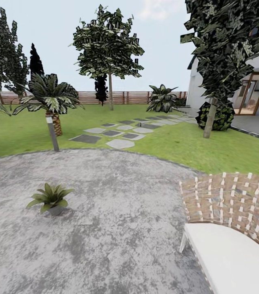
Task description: Pick up the pesticide atomizer in the garden and spray insectifuge to fully cover both potted plants in the garden.
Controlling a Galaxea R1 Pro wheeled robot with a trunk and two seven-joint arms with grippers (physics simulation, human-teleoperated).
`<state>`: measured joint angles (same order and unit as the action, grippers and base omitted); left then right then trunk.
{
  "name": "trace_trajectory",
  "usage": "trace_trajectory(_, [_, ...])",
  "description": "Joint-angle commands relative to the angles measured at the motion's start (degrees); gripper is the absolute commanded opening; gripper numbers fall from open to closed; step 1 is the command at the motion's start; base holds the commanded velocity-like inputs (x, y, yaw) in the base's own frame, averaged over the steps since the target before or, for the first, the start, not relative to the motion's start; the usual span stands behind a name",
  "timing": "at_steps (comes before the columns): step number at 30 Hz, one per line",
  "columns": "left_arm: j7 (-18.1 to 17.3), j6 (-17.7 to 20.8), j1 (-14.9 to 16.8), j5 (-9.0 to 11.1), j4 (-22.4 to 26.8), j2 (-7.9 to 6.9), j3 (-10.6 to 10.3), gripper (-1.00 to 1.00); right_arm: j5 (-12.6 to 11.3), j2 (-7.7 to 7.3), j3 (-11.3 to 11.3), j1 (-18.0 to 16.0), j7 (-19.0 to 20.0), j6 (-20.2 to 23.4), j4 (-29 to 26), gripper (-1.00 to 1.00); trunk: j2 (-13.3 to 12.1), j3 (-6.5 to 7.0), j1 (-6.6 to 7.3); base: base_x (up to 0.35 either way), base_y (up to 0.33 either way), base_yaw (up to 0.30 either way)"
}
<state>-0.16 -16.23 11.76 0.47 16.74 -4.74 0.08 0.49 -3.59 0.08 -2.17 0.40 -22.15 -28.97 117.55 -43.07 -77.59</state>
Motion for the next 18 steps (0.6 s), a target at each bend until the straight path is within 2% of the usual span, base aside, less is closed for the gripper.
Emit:
trace_trajectory(1, [0.0, -0.2, 0.0, 0.0, 0.0, 0.0, 0.0, 1.0, 0.0, -0.01, 0.0, 0.0, 0.0, -0.2, 0.0, 1.0, 0.0, -0.06, -0.03, 0.338, 0.0, 0.0])
trace_trajectory(11, [0.0, -0.2, 0.0, 0.1, 0.0, 0.0, 0.0, 1.0, 0.1, -0.01, 0.0, 0.0, 0.0, -0.2, 0.0, 1.0, 0.0, -0.06, -0.03, 0.338, 0.003, 0.0])
trace_trajectory(18, [0.0, -0.2, 0.0, 0.1, 0.0, 0.0, 0.0, 1.0, 0.0, -0.01, 0.0, 0.0, 0.0, -0.2, 0.0, 1.0, 0.0, -0.06, -0.03, 0.336, 0.093, 0.0])
